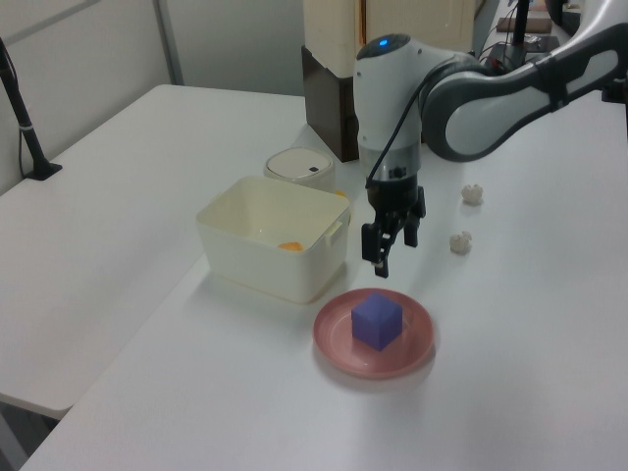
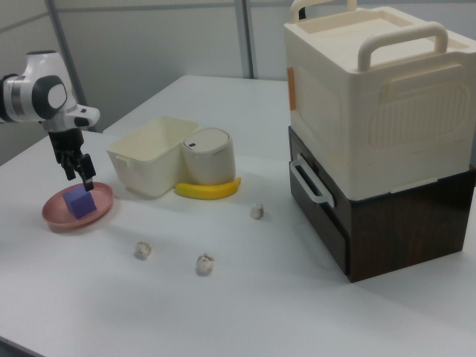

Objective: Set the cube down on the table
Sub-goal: 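Lower the gripper and grasp the purple cube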

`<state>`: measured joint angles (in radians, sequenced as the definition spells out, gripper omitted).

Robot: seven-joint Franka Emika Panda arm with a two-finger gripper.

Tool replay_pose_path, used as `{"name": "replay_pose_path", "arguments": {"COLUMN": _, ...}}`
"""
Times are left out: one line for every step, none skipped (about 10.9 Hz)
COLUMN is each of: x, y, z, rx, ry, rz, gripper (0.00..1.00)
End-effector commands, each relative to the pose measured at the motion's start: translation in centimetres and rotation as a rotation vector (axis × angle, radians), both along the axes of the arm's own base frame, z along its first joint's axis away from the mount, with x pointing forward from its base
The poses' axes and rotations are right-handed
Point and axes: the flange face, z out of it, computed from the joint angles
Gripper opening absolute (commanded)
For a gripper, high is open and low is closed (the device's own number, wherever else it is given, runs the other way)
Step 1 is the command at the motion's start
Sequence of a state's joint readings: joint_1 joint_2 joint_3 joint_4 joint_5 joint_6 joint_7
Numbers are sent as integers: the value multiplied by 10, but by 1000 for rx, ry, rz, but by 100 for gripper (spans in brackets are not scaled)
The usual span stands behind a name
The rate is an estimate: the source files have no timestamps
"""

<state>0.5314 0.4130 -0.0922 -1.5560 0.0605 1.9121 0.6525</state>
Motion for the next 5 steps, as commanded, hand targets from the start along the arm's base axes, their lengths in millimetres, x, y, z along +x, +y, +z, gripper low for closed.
{"name": "replay_pose_path", "arguments": {"x": 9, "y": 33, "z": -42, "rx": 22, "ry": -1, "rz": -58, "gripper": 100}}
{"name": "replay_pose_path", "arguments": {"x": 13, "y": 41, "z": -50, "rx": 36, "ry": -23, "rz": -66, "gripper": 100}}
{"name": "replay_pose_path", "arguments": {"x": 12, "y": 51, "z": -55, "rx": 46, "ry": -41, "rz": -80, "gripper": 100}}
{"name": "replay_pose_path", "arguments": {"x": 9, "y": 62, "z": -54, "rx": 58, "ry": -60, "rz": -76, "gripper": 100}}
{"name": "replay_pose_path", "arguments": {"x": 11, "y": 63, "z": -55, "rx": 60, "ry": -67, "rz": -97, "gripper": 100}}
